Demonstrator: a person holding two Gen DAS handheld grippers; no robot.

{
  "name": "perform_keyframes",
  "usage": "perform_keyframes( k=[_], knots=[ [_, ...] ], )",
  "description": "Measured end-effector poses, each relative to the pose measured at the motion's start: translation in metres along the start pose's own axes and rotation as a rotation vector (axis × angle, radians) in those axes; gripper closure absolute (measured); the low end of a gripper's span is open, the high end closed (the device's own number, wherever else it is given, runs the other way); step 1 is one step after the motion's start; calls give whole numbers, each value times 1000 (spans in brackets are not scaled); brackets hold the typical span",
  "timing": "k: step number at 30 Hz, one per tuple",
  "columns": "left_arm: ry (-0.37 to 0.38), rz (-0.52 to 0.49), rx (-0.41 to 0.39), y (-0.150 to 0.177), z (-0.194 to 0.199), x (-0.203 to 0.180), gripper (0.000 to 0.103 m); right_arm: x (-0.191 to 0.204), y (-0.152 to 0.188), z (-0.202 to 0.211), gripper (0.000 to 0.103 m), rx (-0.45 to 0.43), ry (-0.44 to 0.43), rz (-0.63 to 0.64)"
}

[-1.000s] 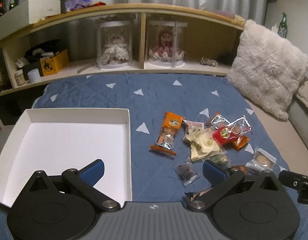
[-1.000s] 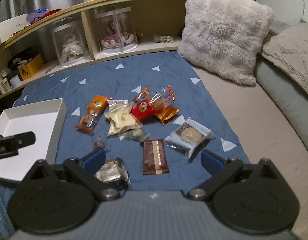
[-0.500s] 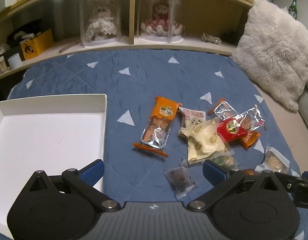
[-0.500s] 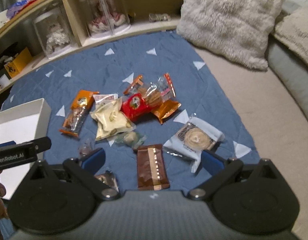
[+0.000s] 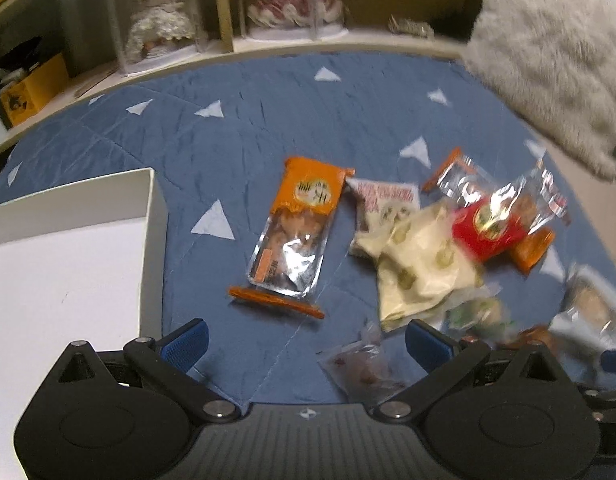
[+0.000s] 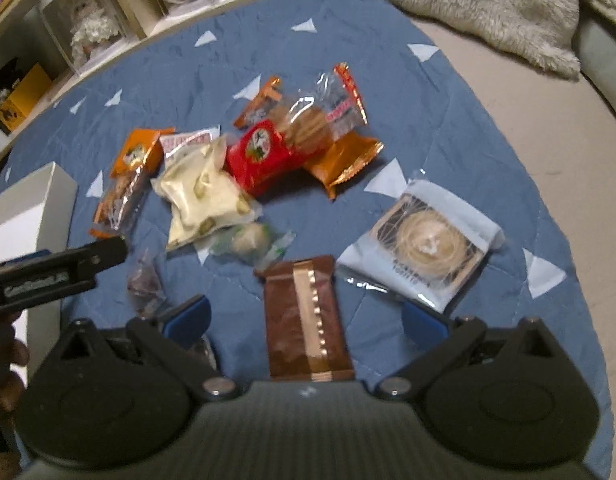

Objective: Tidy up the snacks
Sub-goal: 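Grasp the clear candy bag with left tool while right tool grasps the chocolate bar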

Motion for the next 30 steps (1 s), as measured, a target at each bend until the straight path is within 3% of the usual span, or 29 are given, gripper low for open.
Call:
perform_keyframes(
  k=[4,16,19,22,27,30],
  knots=[
    [-44,-93,14,8,-10,-3,0,2,6,-14,0,45,2,30],
    [-78,-331,-22,20,-3,-1,0,-2,14,-43,0,94,22,51],
    [-53,-293,-12,21,1,3,0,-1,16,-46,1,97,23,59],
    [17,-211,7,18,5,5,0,0,18,-53,2,103,28,55],
    [237,-3,96,13,13,1,0,5,20,-54,22,96,60,105],
    [310,106,165,17,13,2,0,5,19,-53,35,90,68,98]
  ],
)
Point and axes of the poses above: each gripper's, at about its wrist camera, not at the fingertips, and z roughly against the way its jaws point, x to its left, y to its underside, the point moved 9 cm from there along -z, roughly the way its jaws point, and after that the axes turned 11 degrees about -y, right-handed, at the moved point
